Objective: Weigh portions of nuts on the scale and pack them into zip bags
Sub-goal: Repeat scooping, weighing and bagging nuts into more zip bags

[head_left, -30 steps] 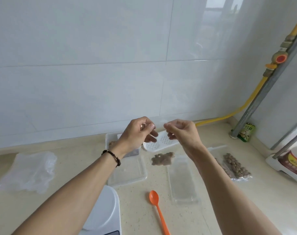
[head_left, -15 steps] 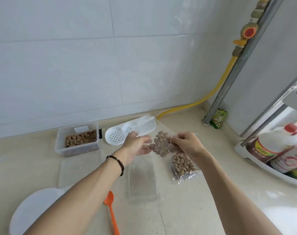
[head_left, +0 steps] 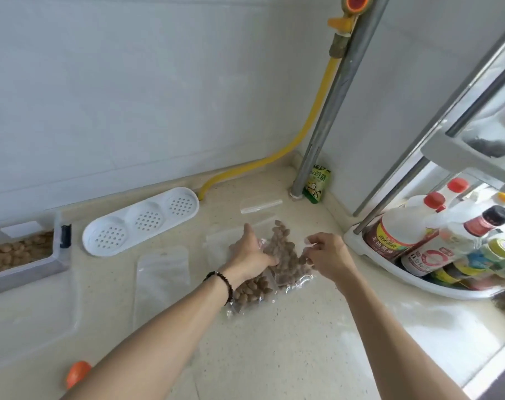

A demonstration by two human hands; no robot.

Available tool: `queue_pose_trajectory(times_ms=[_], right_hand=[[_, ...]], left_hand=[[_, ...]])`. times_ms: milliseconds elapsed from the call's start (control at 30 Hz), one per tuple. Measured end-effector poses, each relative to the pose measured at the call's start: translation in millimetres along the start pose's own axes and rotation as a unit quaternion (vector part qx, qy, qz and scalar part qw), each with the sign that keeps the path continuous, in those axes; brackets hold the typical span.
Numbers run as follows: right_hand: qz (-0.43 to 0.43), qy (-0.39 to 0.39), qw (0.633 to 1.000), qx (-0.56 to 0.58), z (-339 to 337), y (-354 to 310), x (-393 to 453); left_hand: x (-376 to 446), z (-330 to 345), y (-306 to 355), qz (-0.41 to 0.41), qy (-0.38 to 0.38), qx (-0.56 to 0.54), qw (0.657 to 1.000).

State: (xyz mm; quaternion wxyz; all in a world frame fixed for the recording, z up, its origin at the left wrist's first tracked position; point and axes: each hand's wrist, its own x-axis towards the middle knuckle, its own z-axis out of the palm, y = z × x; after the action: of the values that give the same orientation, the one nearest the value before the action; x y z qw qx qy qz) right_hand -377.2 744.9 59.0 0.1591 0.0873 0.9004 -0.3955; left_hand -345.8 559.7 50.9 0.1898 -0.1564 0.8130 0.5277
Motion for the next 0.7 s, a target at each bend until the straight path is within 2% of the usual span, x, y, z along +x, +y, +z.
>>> queue_pose_trajectory(times_ms=[100, 167, 233, 300, 367, 467, 567, 633, 700], right_hand=[[0.000, 0.005, 1.000, -0.029, 4.1, 13.7, 17.2], [-0.001, 0.003, 0.998, -0.059, 10.8, 22.6, 24.3], [-0.004, 0.005, 0.996, -0.086, 16.7, 31.7, 27.9], [-0.004, 0.015, 0.995, -0.098, 22.3, 38.6, 29.1], [-0.016, 0.029, 0.992, -0.123, 25.6, 42.1, 27.2], [-0.084, 0.049, 0.975, -0.200, 26.3, 38.6, 19.1], [-0.175, 0.014, 0.935, -0.309, 30.1, 29.0, 8.7], [-0.193, -0.004, 0.912, -0.361, 35.0, 24.5, 4.7], [-0.199, 0.001, 0.910, -0.364, 41.2, 18.4, -0.9]], left_hand=[[12.1, 20.4, -8.3, -0.012, 0.009, 0.081, 0.997], [15.0, 27.4, -16.6, 0.000, 0.052, 0.127, 0.991], [14.9, 28.7, -23.3, 0.042, 0.115, 0.143, 0.982], [14.4, 27.2, -29.7, 0.120, 0.153, 0.188, 0.963], [16.4, 27.1, -34.1, 0.187, 0.125, 0.292, 0.930], [20.3, 31.5, -39.1, 0.193, 0.041, 0.417, 0.887], [21.2, 32.0, -42.4, 0.196, 0.016, 0.460, 0.866], [19.1, 27.9, -46.0, 0.203, 0.014, 0.467, 0.861], [13.5, 17.8, -52.6, 0.209, 0.031, 0.470, 0.857]])
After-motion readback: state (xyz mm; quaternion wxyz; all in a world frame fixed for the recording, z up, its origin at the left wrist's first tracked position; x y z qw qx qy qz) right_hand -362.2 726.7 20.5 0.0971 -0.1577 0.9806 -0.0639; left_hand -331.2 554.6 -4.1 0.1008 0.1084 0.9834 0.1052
